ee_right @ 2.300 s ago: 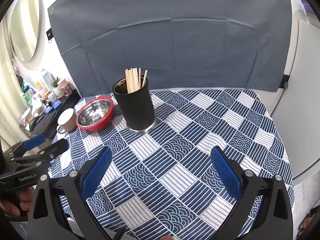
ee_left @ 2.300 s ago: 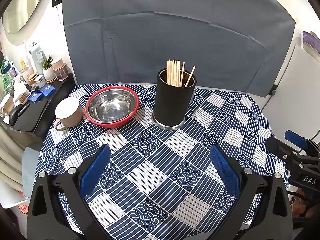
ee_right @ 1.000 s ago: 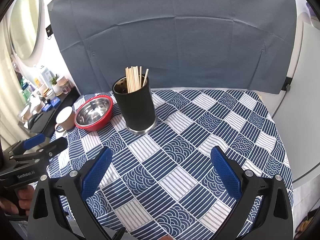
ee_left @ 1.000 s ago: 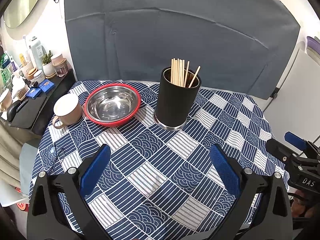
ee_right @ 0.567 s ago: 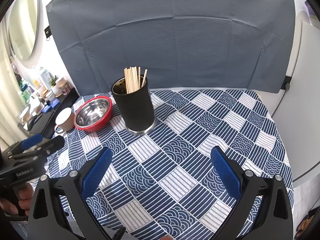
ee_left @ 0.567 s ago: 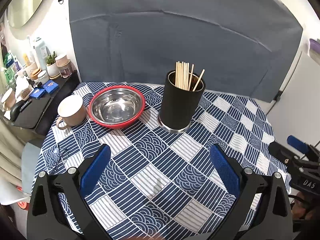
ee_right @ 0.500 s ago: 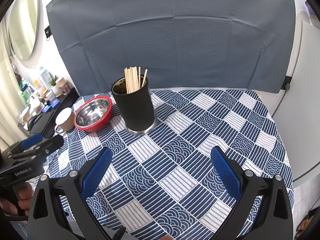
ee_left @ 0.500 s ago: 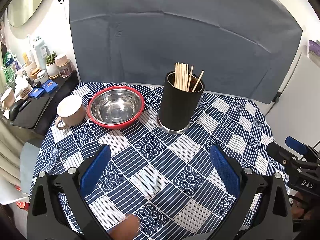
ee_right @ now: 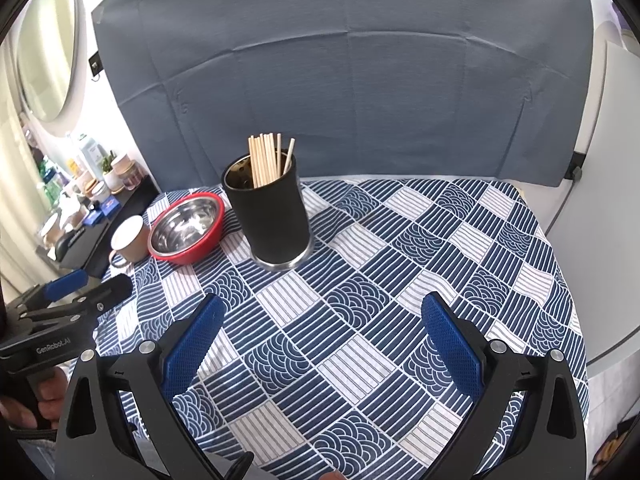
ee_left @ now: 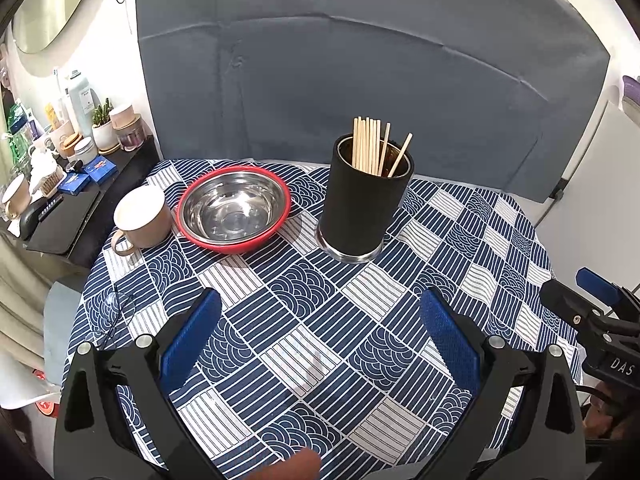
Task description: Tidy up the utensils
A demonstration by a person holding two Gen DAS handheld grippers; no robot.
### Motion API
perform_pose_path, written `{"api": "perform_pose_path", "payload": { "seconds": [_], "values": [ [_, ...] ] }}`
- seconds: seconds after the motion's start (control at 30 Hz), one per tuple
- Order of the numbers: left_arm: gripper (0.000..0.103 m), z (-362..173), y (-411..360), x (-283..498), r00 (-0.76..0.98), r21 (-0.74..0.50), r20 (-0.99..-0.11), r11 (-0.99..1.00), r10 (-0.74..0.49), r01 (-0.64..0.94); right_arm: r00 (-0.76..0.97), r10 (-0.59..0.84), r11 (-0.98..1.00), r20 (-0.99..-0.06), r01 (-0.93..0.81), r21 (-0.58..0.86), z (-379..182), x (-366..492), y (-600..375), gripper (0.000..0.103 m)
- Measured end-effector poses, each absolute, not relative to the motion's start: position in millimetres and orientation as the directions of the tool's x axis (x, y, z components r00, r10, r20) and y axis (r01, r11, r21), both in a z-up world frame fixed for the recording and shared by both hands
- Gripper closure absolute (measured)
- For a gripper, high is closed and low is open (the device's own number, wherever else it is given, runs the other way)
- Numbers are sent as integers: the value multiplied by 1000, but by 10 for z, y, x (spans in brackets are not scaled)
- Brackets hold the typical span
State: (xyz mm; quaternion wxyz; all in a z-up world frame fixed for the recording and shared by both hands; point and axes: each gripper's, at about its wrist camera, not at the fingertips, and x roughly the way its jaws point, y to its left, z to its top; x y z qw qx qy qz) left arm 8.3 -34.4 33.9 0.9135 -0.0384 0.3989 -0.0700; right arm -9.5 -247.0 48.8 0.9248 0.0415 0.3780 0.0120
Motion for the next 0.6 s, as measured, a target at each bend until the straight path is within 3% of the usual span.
{"api": "perform_pose_path", "payload": {
  "seconds": [0.6],
  "values": [
    [6, 321, -362, 102, 667, -113, -729, 988, -153, 103, 710, 54, 997, -702, 6, 83, 485, -65, -2469, 8]
  ]
}}
